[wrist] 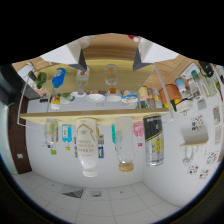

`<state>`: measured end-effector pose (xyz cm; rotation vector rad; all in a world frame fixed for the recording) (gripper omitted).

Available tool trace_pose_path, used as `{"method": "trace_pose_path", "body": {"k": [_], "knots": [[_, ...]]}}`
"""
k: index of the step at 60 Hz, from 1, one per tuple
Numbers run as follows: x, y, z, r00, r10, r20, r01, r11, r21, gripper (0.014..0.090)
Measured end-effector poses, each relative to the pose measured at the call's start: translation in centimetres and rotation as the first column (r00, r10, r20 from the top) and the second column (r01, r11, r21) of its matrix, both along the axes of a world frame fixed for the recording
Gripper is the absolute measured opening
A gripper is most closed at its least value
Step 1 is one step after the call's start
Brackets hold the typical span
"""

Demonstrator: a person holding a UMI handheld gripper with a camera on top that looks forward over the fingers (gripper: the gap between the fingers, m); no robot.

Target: Make me a cup of Vodka Sunrise.

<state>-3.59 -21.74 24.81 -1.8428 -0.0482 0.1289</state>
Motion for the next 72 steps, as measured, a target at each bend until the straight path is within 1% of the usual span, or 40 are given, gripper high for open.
{"method": "trace_pose_path", "body": {"k": [7, 8, 9, 12, 19, 22, 31, 46, 53, 62, 67, 72], "knots": [[-1.0, 4.0, -0.6, 1.0, -0.014, 0.016, 0.014, 1.0, 0.005, 0.0857], [-1.1, 4.6, -0.8, 1.0, -0.014, 0.02, 0.014, 1.0, 0.004, 0.0799], [-1.3, 5.2, -1.0, 1.0, -0.015, 0.023, 0.015, 1.0, 0.002, 0.0847], [-1.7, 6.8, -1.8, 0.999, -0.02, 0.036, 0.02, 1.0, -0.003, 0.0816], [-2.2, 10.1, -3.8, 0.998, -0.036, 0.052, 0.038, 0.998, -0.041, 0.0695], [-2.0, 11.0, -4.7, 0.997, -0.056, 0.057, 0.059, 0.997, -0.058, 0.063], [-1.3, 12.3, -6.1, 0.993, -0.103, 0.061, 0.108, 0.991, -0.084, 0.0376], [-1.1, 11.6, -5.5, 0.991, -0.09, 0.099, 0.097, 0.992, -0.076, 0.0362], [-1.5, 10.4, -2.3, 0.994, -0.078, 0.082, 0.08, 0.997, -0.016, 0.0358], [-1.7, 7.1, 1.0, 0.997, -0.071, 0.029, 0.069, 0.996, 0.062, 0.036], [-1.8, 5.3, 0.2, 0.998, -0.065, 0.017, 0.064, 0.996, 0.067, 0.0358], [-1.8, 3.7, -2.7, 0.998, -0.066, 0.009, 0.066, 0.997, 0.036, 0.0358]]}}
